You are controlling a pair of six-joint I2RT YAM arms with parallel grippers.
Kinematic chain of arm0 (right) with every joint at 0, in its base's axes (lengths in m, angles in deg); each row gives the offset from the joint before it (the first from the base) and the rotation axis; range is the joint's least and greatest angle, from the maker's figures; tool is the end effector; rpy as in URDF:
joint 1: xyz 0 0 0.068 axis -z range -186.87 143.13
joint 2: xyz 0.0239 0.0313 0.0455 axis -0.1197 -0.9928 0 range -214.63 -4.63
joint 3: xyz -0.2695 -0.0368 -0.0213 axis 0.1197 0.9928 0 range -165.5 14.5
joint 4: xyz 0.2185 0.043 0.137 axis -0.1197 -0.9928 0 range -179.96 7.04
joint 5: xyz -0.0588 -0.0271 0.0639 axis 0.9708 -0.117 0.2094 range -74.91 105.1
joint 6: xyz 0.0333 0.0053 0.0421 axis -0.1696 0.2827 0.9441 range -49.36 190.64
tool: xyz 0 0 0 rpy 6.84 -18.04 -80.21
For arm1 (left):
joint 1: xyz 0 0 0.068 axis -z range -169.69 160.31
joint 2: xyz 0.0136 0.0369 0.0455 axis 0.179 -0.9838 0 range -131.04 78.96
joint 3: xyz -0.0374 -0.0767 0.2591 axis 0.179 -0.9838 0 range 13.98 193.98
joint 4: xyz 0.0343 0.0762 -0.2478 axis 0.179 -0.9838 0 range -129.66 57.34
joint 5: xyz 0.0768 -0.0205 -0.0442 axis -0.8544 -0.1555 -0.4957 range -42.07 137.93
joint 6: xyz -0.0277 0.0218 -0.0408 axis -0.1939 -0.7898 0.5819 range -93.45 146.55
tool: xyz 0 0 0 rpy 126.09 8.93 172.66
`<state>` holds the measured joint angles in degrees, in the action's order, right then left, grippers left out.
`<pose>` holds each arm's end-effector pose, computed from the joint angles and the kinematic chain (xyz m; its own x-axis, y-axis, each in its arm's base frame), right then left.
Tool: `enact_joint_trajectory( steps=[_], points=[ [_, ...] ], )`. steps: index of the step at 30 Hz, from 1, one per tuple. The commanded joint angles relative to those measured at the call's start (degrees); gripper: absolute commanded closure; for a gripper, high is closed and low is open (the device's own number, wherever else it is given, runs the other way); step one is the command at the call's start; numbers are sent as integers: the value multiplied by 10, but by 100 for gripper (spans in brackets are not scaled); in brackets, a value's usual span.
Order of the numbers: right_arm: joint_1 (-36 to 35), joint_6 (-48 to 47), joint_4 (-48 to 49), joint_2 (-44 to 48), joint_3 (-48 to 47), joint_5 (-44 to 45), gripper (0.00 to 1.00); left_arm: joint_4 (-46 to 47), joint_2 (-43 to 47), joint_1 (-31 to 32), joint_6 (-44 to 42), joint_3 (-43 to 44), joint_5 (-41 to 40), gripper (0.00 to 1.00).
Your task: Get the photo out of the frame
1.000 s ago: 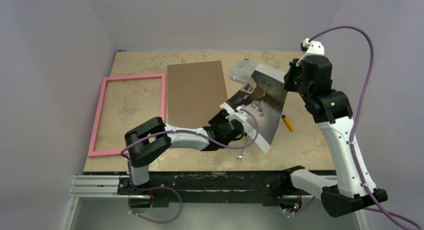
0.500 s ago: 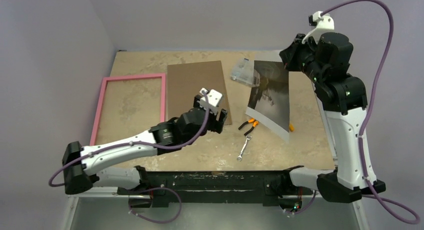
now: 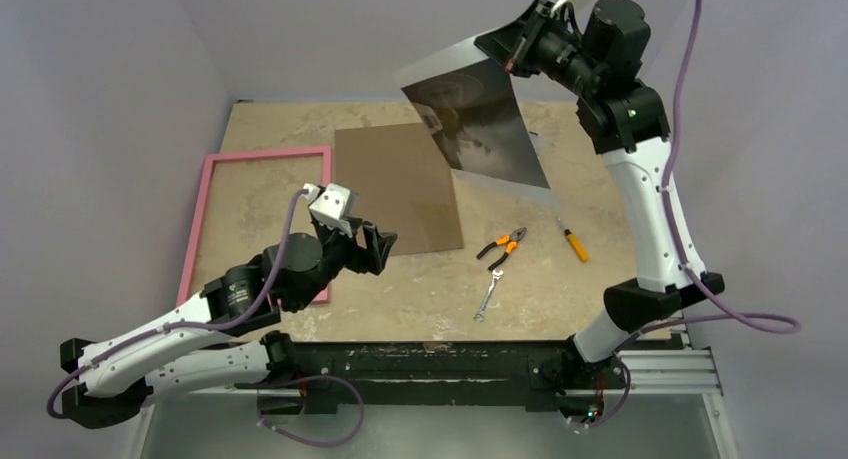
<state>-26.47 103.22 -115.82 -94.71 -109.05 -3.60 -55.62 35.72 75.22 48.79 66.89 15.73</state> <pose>0.2782 0.1112 0.5639 -0.3251 0.4257 -0.8444 -0.5275 0.6595 0.5356 0.0853 -0.1373 0.3708 -0.2970 -0.1208 -0.9472 0.4689 0.8457 -0.2549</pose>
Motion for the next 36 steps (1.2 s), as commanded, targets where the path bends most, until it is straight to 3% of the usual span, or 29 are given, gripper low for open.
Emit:
enact_joint_trajectory(
  steps=[1, 6, 11, 14, 19, 27, 36],
  points=[
    [-3, 107, 140, -51, -31, -16, 100, -58, 34, -2, 49, -19, -22, 30],
    [0, 124, 204, -71, 35, 97, 100, -92, 77, -2, 75, -25, -32, 30],
    [20, 121, 305, -38, 230, 199, 100, -130, 109, -1, 107, -28, -35, 30],
    [41, 120, 343, -21, 343, 215, 100, -157, 120, -1, 135, -32, -34, 30],
    [45, 70, 340, 25, 474, 176, 100, -174, 124, -2, 177, -51, -23, 30],
    [40, 51, 319, 112, 695, -14, 100, -127, 64, -2, 184, -68, -21, 29],
    [18, -11, 239, 169, 819, -150, 100, -88, -22, -3, 219, -82, -8, 29]
  ],
)
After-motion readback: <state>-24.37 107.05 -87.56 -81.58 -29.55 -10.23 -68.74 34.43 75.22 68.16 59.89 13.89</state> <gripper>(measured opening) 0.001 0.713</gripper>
